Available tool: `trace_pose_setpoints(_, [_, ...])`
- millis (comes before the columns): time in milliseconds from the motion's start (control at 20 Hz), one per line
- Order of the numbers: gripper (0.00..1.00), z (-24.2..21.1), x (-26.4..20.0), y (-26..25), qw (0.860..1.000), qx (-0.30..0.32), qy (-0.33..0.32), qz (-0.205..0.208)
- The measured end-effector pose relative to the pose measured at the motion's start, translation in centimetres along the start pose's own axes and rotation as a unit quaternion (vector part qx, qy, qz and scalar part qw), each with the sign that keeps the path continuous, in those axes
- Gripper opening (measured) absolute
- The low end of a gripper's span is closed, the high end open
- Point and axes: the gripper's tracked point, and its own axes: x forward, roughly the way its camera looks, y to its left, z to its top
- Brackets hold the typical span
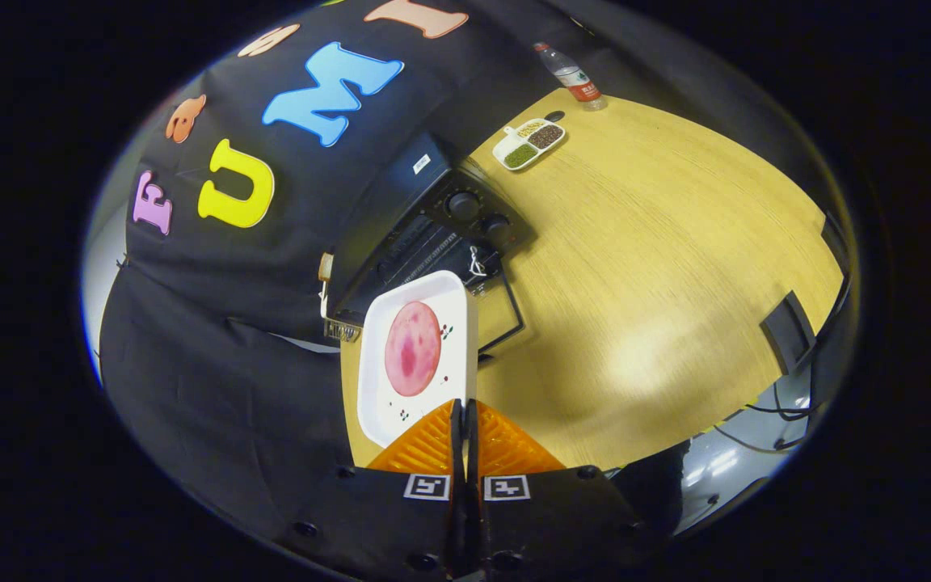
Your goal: Open the toaster oven, put the food inside, and close the toaster oven door.
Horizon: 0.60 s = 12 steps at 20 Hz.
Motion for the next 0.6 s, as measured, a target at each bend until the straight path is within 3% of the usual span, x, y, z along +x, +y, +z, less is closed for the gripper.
trace_pose_setpoints(600, [0.01,0.8,10.8,3.6,0.999,0.034,0.036,-0.006])
